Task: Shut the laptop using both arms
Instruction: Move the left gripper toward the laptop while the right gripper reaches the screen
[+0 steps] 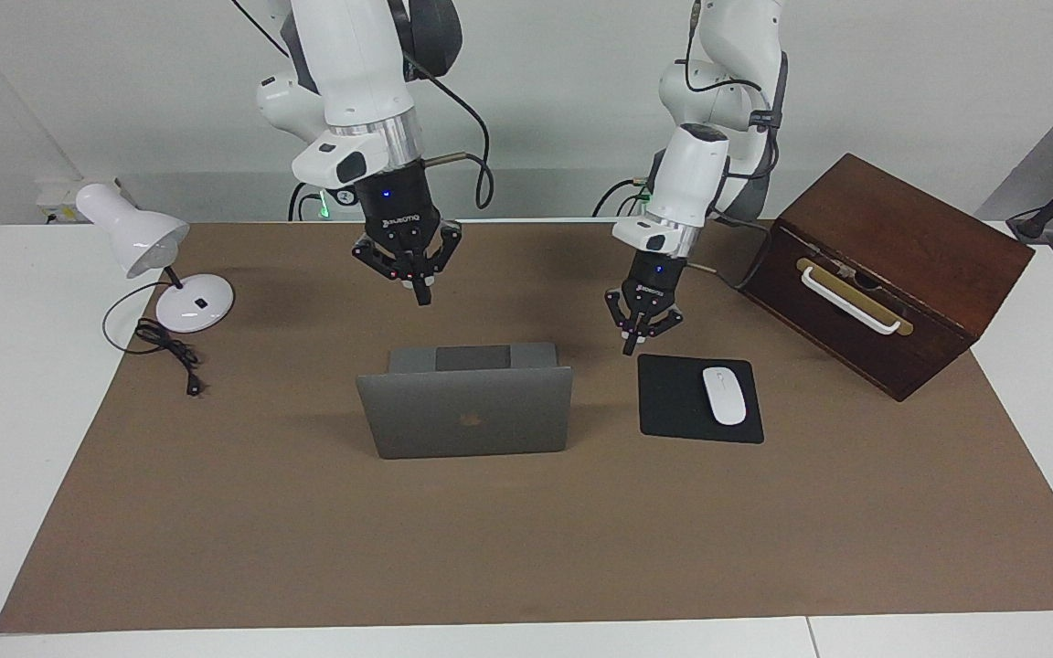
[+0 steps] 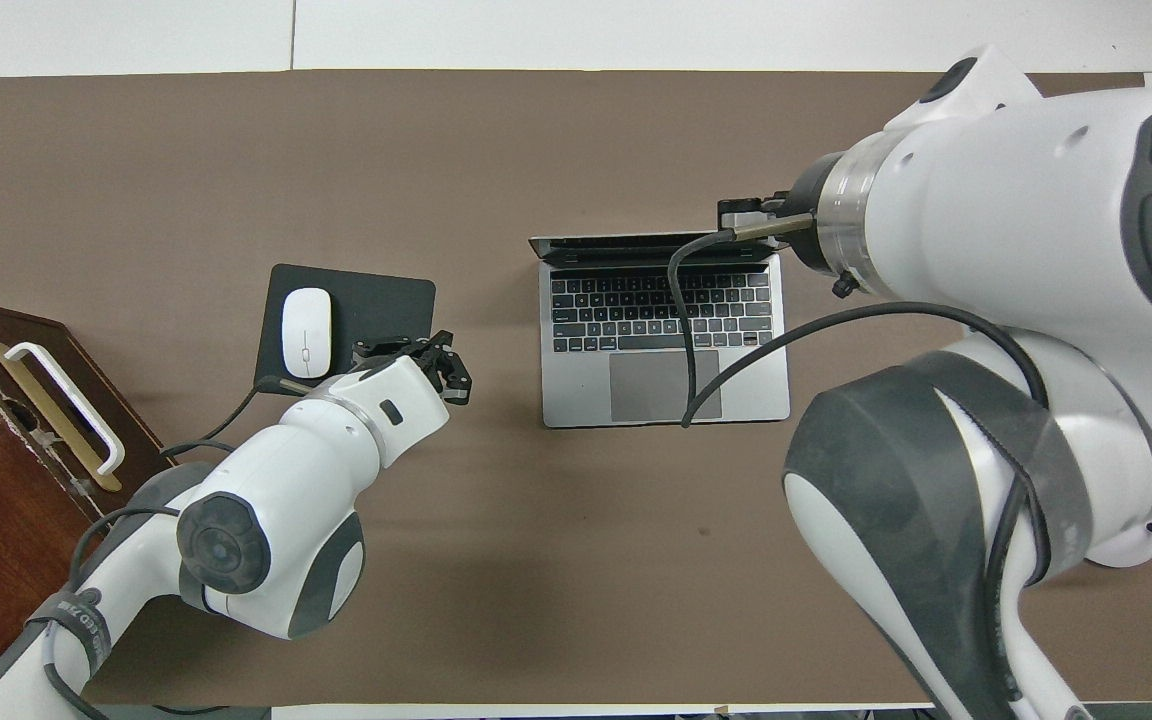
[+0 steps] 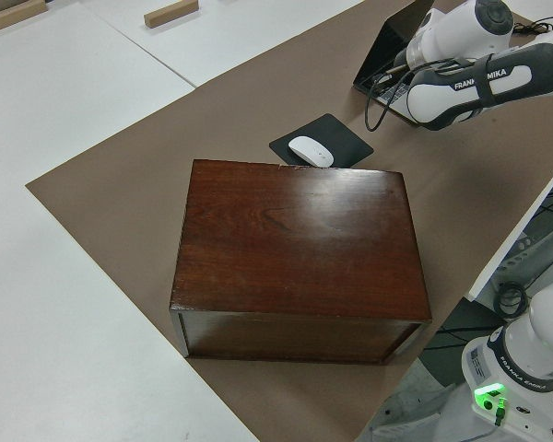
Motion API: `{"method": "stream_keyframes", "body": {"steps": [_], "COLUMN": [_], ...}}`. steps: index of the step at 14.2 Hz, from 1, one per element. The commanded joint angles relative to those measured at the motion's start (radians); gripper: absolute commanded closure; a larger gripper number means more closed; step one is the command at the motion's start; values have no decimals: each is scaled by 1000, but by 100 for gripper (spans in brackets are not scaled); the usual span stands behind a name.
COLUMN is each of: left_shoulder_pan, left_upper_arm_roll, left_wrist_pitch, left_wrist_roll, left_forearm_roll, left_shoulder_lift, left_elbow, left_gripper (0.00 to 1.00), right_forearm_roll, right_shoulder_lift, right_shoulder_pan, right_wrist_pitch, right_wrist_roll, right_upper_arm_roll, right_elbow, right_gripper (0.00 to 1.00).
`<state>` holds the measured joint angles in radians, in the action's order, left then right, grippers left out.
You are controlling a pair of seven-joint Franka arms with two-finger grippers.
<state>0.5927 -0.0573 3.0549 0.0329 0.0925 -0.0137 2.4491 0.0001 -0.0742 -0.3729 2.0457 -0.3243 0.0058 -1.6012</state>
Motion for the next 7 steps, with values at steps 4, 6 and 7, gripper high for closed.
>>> {"method": "stream_keyframes", "body": {"steps": [4, 6, 7], "left_shoulder_pan": [94, 116, 131], "left_upper_arm_roll": [-16, -16, -16], "left_wrist_pitch": [106, 158, 186], "left_wrist_roll": [-28, -28, -28], "left_forearm_roll": [9, 9, 9], "left_shoulder_lift": [49, 95, 116], "left_elbow": [10, 10, 10], "left_gripper": [100, 100, 100], "right_forearm_roll": [-38, -37, -40], "right_shoulder_lift": [-35, -58, -74], "right_shoulder_pan": [9, 22, 23], "right_wrist_pitch": [19, 19, 19], "right_wrist_roll": [-13, -12, -10], "right_upper_arm_roll": [3, 3, 2], "right_elbow": [12, 43, 50], "right_gripper": [100, 100, 100]}}
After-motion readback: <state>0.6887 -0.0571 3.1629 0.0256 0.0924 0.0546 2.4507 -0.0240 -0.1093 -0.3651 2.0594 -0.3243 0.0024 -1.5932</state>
